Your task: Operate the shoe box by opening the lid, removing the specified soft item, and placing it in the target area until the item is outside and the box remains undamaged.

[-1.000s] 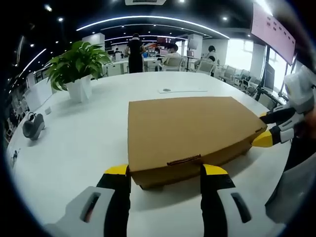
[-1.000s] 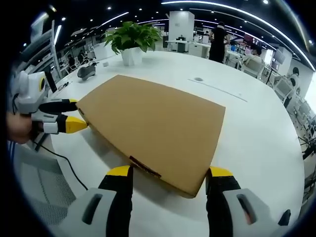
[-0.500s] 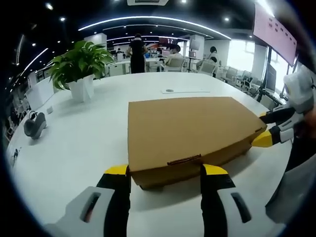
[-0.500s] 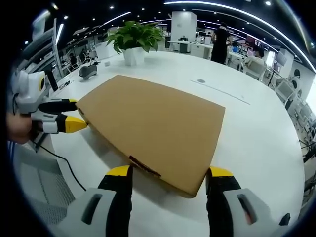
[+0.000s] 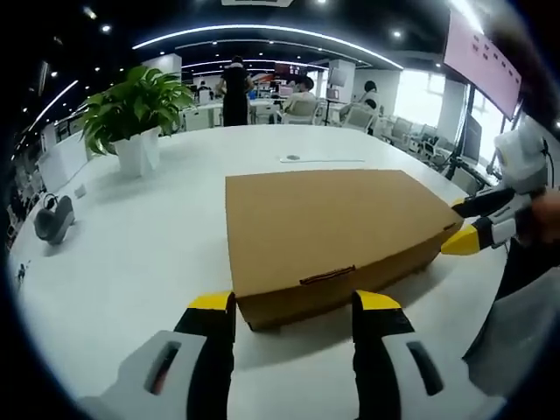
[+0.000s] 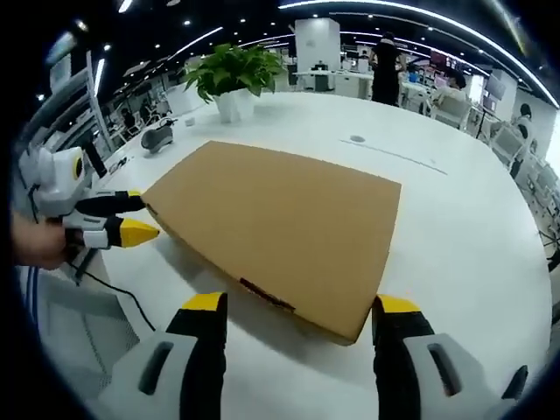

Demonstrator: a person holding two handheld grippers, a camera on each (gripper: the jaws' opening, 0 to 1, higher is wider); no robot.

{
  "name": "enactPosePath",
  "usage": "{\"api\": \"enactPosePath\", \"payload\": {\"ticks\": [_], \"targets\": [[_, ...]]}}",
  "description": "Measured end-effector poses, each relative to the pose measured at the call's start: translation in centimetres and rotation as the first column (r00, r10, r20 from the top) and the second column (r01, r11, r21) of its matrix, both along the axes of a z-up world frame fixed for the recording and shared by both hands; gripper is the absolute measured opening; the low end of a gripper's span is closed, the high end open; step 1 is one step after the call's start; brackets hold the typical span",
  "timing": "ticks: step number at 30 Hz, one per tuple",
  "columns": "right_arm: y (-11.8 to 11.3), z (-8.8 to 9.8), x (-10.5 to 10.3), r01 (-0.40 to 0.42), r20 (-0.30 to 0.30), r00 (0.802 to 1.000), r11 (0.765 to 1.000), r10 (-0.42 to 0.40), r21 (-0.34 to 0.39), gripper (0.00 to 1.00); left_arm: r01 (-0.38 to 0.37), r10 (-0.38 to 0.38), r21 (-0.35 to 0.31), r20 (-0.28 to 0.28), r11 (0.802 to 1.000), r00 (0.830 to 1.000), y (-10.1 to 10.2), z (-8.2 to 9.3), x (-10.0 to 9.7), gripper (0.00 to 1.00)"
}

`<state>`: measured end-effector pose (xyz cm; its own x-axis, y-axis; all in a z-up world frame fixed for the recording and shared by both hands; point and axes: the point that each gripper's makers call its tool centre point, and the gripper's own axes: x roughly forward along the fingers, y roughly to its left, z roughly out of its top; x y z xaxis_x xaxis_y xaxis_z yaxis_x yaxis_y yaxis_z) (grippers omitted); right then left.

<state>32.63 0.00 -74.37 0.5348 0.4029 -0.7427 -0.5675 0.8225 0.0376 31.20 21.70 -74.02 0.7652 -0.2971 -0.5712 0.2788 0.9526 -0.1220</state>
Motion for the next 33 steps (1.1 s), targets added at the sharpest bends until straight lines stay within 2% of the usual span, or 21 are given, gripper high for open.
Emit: {"api": "enactPosePath", "payload": {"ticks": [2,5,9,16,18,19,21,23,24,25,26,28,30,33], "targets": [[-0.2,0.9,0.1,-0.033,0.060,0.998,0.999,0.034,-0.019,0.71,0.006,-0.007,-0.034,-0.001,0.999,1.000,-0.1,0.5,-0.1,0.54],[-0.5,1.4,-0.2,-0.021,0.051,0.998,1.000,0.021,0.009,0.73,-0.010,0.010,-0.095,0.004,0.995,1.000,0.1,1.3,-0.2,0.62],[-0.9,1.9,-0.5,0.022,0.027,0.999,0.995,-0.025,0.102,0.75,-0.054,0.053,-0.158,-0.012,0.986,0.999,0.7,1.7,-0.4,0.63],[-2.7,2.2,-0.9,0.040,0.033,0.998,0.995,-0.044,0.095,0.79,-0.030,0.023,-0.202,-0.035,0.979,0.999,0.4,2.0,-1.9,0.65],[-2.9,2.7,-0.9,0.062,0.031,0.997,0.991,-0.066,0.123,0.78,-0.022,0.016,-0.214,-0.027,0.977,1.000,0.2,2.3,-2.1,0.66],[-2.9,3.0,-0.8,0.075,0.034,0.996,0.987,-0.081,0.143,0.78,-0.028,0.021,-0.240,-0.030,0.970,0.999,0.1,2.4,-2.2,0.67],[-3.1,3.4,-0.7,0.088,0.035,0.995,0.983,-0.095,0.160,0.80,-0.069,0.051,-0.343,-0.062,0.937,0.997,-0.2,2.8,-2.4,0.69],[-3.0,3.7,-0.8,0.101,0.029,0.994,0.976,-0.109,0.193,0.81,-0.102,0.074,-0.395,-0.085,0.913,0.994,-0.2,3.0,-2.4,0.74],[-3.0,3.8,-1.0,0.110,0.019,0.993,0.972,-0.116,0.205,0.81,-0.147,0.093,-0.462,-0.139,0.875,0.986,-0.3,3.1,-2.7,0.74],[-3.0,3.8,-1.1,0.113,0.019,0.993,0.971,-0.120,0.212,0.81,-0.151,0.099,-0.498,-0.130,0.854,0.987,-0.4,3.5,-2.6,0.73],[-2.9,4.0,-1.3,0.116,0.022,0.992,0.968,-0.124,0.223,0.81,-0.162,0.112,-0.509,-0.127,0.845,0.985,-0.3,3.6,-2.6,0.73],[-2.8,4.3,-1.3,0.115,0.042,0.991,0.965,-0.128,0.235,0.80,-0.177,0.135,-0.496,-0.120,0.850,0.984,0.1,3.6,-2.8,0.74],[-2.8,4.7,-1.2,0.129,0.051,0.988,0.956,-0.148,0.265,0.79,-0.200,0.154,-0.503,-0.132,0.841,0.979,0.2,3.5,-3.0,0.75],[-2.6,5.1,-1.5,0.161,0.017,0.984,0.935,-0.175,0.317,0.78,-0.218,0.177,-0.502,-0.130,0.837,0.976,0.5,3.2,-3.2,0.78]]}}
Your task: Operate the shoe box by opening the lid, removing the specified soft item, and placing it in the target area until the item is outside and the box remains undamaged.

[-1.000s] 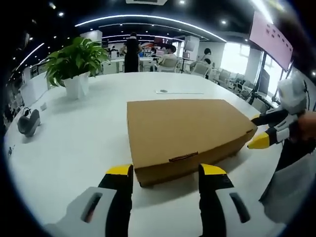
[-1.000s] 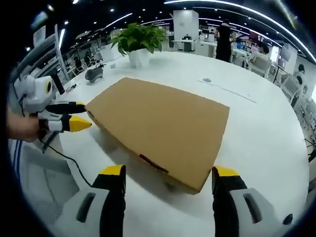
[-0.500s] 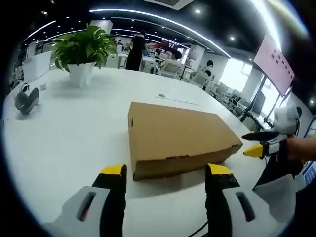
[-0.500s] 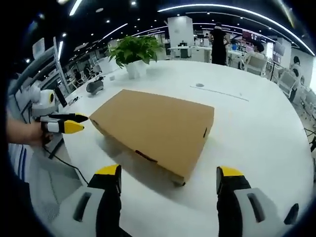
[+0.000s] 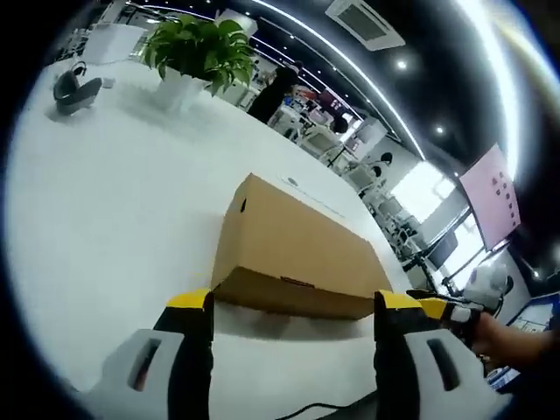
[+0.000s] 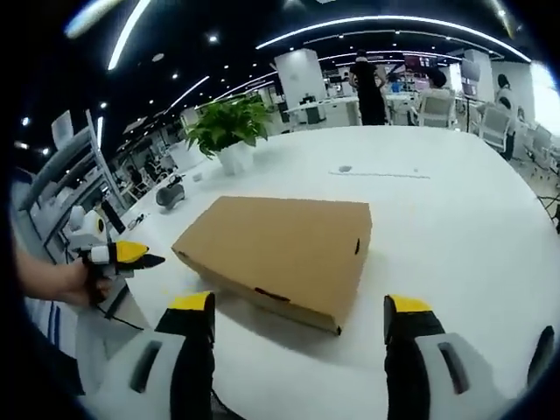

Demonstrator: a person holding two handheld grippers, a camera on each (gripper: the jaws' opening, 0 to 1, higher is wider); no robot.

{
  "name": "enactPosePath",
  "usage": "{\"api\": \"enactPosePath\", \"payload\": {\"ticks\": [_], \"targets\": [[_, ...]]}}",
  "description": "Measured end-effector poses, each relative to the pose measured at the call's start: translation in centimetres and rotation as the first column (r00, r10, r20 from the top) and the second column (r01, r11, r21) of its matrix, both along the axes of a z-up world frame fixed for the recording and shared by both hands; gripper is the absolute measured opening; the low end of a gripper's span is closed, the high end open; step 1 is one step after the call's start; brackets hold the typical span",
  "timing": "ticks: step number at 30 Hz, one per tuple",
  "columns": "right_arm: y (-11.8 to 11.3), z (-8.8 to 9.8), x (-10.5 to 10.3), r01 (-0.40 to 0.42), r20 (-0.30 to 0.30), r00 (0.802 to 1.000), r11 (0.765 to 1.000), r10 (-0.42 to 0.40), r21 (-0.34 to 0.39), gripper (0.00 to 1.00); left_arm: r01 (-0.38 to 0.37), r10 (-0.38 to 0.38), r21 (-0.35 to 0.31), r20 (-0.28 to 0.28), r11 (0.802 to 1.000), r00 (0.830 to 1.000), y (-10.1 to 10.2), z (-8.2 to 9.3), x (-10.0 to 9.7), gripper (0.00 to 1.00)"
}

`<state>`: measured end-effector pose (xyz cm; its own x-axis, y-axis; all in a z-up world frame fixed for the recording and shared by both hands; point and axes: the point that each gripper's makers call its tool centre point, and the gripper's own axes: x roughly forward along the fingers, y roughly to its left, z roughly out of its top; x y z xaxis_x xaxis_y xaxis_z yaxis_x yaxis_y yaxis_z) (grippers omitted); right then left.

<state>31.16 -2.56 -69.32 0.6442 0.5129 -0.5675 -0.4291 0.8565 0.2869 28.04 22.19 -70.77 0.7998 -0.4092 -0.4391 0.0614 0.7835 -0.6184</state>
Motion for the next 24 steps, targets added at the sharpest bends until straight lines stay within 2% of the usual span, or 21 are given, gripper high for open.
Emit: {"api": "enactPosePath", "payload": {"ticks": [2,5,6,8,10,13,18,22,24], "targets": [[0.1,0.3,0.0,0.016,-0.008,1.000,0.999,-0.016,0.047,0.78,-0.012,0.012,-0.013,-0.002,1.000,1.000,0.0,0.0,-0.2,0.81],[0.1,0.5,0.2,0.048,0.005,0.999,0.996,-0.048,0.080,0.78,-0.040,0.039,0.034,0.050,0.999,0.998,0.7,0.2,0.2,0.87],[0.3,0.6,0.2,0.060,0.001,0.998,0.992,-0.060,0.107,0.78,-0.051,0.048,0.040,0.078,0.998,0.996,0.9,0.5,0.4,0.87],[0.3,0.4,0.3,0.081,-0.013,0.997,0.989,-0.080,0.127,0.79,-0.072,0.069,0.034,0.090,0.997,0.994,1.1,0.6,0.6,0.87],[0.2,0.4,0.5,0.105,-0.004,0.994,0.986,-0.105,0.128,0.82,-0.095,0.095,0.000,0.061,0.995,0.994,1.2,0.3,0.7,0.89],[0.6,-0.3,0.4,0.129,-0.028,0.992,0.981,-0.127,0.148,0.84,-0.113,0.113,0.004,0.079,0.994,0.990,1.0,0.3,1.2,0.90],[1.2,-1.1,0.6,0.155,-0.048,0.988,0.974,-0.148,0.168,0.83,-0.164,0.167,-0.047,0.053,0.985,0.985,0.8,-0.4,2.1,0.94],[1.1,-1.8,1.0,0.182,-0.063,0.983,0.971,-0.174,0.156,0.83,-0.155,0.155,-0.012,0.050,0.988,0.987,0.1,-0.7,2.9,0.91],[1.1,-1.9,1.3,0.197,-0.067,0.980,0.967,-0.189,0.162,0.83,-0.142,0.143,-0.010,0.030,0.990,0.989,-0.2,-1.1,3.3,0.88]]}}
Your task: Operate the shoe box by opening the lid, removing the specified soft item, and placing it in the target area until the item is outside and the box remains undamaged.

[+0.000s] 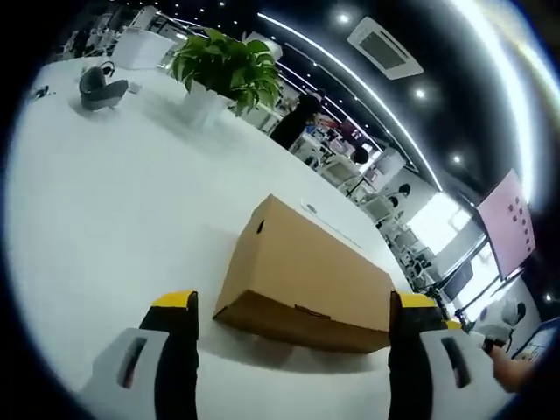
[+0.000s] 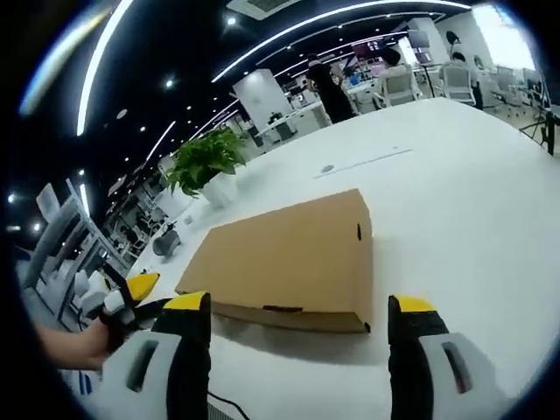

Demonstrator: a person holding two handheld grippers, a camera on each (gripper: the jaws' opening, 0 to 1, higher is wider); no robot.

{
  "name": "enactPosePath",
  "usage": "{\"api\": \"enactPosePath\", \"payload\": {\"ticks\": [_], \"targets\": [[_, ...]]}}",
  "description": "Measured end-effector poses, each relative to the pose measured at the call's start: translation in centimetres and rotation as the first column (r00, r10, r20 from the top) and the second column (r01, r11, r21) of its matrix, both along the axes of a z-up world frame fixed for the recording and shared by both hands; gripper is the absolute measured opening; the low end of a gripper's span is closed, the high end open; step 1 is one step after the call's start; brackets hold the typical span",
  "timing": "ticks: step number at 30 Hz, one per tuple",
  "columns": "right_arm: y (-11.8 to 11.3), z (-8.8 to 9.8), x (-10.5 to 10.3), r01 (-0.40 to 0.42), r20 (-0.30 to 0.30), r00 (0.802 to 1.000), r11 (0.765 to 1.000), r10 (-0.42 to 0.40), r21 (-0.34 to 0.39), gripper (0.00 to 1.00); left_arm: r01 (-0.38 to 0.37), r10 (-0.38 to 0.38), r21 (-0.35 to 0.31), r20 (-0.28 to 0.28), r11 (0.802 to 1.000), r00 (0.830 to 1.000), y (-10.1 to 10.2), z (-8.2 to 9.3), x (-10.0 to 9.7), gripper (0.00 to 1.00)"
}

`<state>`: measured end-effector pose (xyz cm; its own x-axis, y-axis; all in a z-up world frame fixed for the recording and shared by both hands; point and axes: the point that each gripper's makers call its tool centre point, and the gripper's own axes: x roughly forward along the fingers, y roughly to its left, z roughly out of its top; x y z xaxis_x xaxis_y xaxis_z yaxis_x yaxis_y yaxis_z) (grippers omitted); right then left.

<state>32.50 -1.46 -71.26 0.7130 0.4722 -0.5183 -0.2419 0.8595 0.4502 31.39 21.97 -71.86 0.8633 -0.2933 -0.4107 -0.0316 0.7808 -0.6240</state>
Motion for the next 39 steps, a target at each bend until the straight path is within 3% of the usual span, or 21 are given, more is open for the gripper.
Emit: {"api": "enactPosePath", "payload": {"ticks": [7,10,16,30,33,39], "targets": [[0.3,-1.2,0.4,0.034,-0.060,0.998,0.999,-0.033,0.029,0.83,-0.029,0.029,-0.002,-0.020,1.000,0.999,-0.4,-0.5,1.3,0.84],[0.6,-1.7,0.5,0.038,-0.073,0.997,0.999,-0.035,0.034,0.83,-0.028,0.028,0.002,-0.055,1.000,0.998,-0.3,-1.3,1.4,0.80],[0.9,-2.6,1.0,0.060,-0.110,0.992,0.997,-0.054,0.056,0.83,-0.050,0.048,-0.030,-0.071,0.998,0.996,0.0,-1.9,2.0,0.78],[1.4,-4.0,1.5,0.042,-0.137,0.990,0.999,-0.040,0.015,0.73,-0.047,0.045,-0.016,-0.117,0.999,0.992,-0.2,-3.7,2.4,0.76],[1.5,-4.3,1.4,0.042,-0.141,0.989,0.999,-0.040,0.014,0.73,-0.008,0.012,0.031,-0.144,0.999,0.990,-0.5,-4.3,2.1,0.72],[1.4,-4.4,1.4,0.044,-0.140,0.989,0.999,-0.042,0.010,0.72,-0.015,0.018,0.020,-0.126,1.000,0.992,-0.6,-4.1,2.1,0.72]]}}
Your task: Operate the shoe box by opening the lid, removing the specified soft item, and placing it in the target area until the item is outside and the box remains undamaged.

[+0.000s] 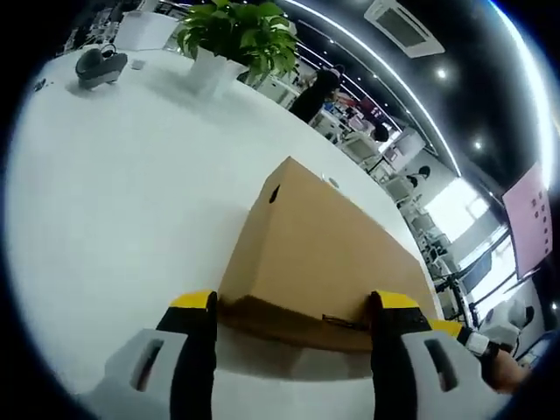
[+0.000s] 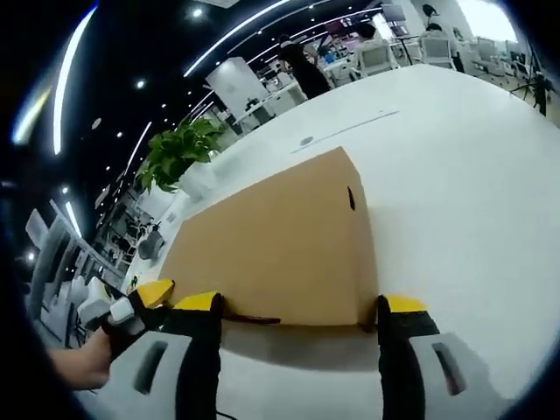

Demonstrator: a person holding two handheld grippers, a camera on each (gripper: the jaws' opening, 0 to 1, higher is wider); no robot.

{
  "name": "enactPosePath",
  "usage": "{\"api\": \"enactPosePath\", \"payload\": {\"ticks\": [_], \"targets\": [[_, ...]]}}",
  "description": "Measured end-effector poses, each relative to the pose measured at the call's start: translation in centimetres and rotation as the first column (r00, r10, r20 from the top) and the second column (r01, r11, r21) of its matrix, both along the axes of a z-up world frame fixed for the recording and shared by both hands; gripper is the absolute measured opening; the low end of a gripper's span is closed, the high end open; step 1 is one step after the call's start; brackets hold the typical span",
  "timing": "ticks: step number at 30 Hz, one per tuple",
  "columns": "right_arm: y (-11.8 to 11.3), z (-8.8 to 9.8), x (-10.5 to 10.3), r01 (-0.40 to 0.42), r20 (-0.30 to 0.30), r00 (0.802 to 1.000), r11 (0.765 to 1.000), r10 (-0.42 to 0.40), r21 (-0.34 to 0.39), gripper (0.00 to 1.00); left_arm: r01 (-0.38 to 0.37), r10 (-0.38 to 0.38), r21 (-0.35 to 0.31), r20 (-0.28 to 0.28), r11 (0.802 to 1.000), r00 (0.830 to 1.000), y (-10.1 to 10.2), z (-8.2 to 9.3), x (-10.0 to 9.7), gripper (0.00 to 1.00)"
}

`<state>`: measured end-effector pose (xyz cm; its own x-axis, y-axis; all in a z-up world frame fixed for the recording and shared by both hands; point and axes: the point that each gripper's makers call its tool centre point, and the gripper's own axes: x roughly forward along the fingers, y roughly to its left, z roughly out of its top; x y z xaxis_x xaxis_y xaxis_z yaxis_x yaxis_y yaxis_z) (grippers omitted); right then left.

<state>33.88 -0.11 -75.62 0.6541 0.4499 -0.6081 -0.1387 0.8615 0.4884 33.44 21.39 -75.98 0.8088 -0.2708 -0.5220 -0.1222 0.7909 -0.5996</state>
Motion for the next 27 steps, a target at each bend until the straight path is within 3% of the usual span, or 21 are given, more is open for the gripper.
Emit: {"api": "enactPosePath", "payload": {"ticks": [12,27], "targets": [[0.1,0.7,-0.1,-0.016,0.021,1.000,0.998,0.018,-0.064,0.68,-0.004,0.004,0.012,-0.013,1.000,1.000,-0.2,0.2,-0.3,0.71],[-0.4,1.1,-0.2,-0.005,-0.007,1.000,0.998,0.005,-0.058,0.61,-0.011,0.012,0.053,-0.023,0.999,1.000,-0.1,0.8,-0.4,0.65]]}}
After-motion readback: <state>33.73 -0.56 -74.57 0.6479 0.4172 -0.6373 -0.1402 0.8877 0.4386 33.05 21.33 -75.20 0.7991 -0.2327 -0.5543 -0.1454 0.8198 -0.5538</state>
